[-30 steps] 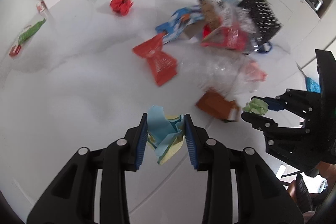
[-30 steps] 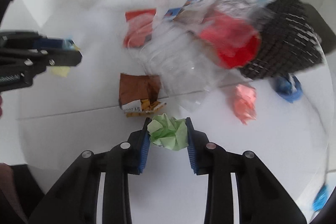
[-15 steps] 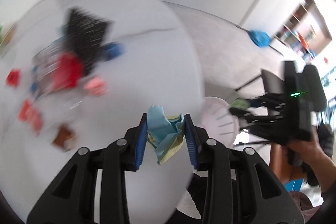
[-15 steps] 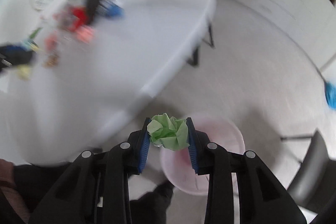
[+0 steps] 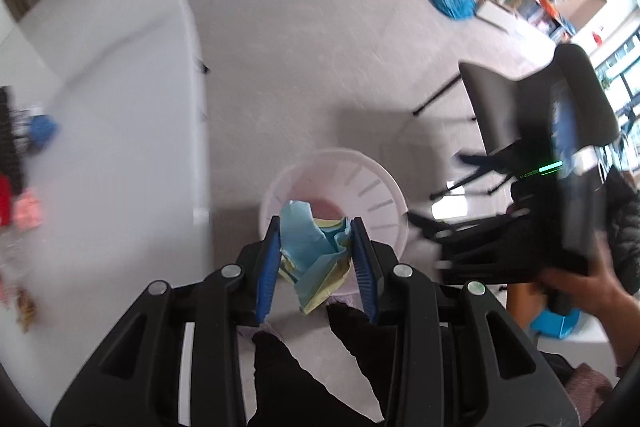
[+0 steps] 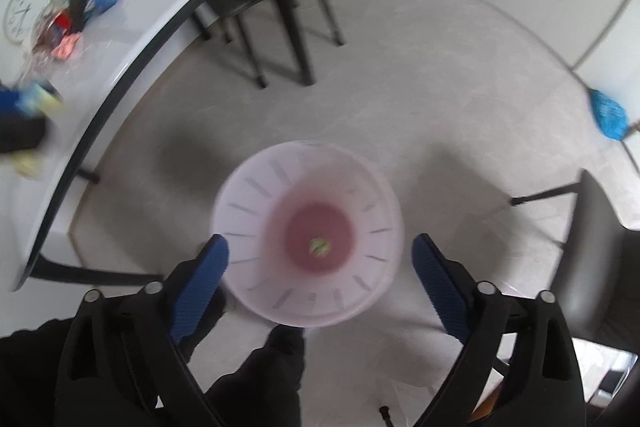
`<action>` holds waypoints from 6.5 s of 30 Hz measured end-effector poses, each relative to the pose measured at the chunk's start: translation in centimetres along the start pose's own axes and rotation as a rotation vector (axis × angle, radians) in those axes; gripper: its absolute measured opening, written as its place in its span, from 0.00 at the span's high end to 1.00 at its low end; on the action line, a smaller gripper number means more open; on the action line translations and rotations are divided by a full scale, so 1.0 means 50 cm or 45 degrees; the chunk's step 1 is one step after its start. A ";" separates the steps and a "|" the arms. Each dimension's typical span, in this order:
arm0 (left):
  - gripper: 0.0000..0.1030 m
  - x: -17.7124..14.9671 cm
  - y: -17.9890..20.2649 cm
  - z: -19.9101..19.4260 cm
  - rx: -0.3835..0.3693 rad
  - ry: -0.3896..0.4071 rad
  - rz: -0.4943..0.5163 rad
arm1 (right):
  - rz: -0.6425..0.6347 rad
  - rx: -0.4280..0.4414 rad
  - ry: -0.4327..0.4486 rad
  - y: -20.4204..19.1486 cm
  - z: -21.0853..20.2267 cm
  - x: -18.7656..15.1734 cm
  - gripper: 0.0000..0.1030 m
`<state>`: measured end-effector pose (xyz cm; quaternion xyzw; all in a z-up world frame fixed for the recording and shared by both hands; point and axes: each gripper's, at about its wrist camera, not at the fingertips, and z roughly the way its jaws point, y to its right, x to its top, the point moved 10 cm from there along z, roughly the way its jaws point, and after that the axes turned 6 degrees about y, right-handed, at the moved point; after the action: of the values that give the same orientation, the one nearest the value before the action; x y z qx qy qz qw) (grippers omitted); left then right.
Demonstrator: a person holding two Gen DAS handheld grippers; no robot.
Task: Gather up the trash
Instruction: 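Carry both paper balls over the white bin and open both grippers, then grasp the red wrapper with the left gripper while the right grasps the red paper ball, then carry the red wrapper and red paper ball to the bin and release both, then grasp the brown wrapper with the left gripper while the right grasps the pink paper ball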
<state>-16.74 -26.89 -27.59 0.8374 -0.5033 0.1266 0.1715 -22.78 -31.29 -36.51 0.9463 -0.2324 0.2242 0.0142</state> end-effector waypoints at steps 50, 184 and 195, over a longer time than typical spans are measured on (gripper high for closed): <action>0.28 -0.281 -0.961 -0.245 0.474 0.224 -1.279 | -0.419 0.429 0.326 -0.706 -0.143 0.418 0.02; 0.17 -0.287 -0.681 -0.192 0.590 0.245 -1.395 | -0.222 0.378 0.279 -0.465 -0.143 0.321 0.02; 0.54 -0.297 -0.715 -0.168 0.677 0.216 -1.434 | -0.273 0.399 0.240 -0.479 -0.136 0.322 0.02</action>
<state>7.77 3.99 -31.39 0.9751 0.0791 0.2038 0.0372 -2.21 -15.99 -21.59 0.9311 -0.0902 0.3424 -0.0877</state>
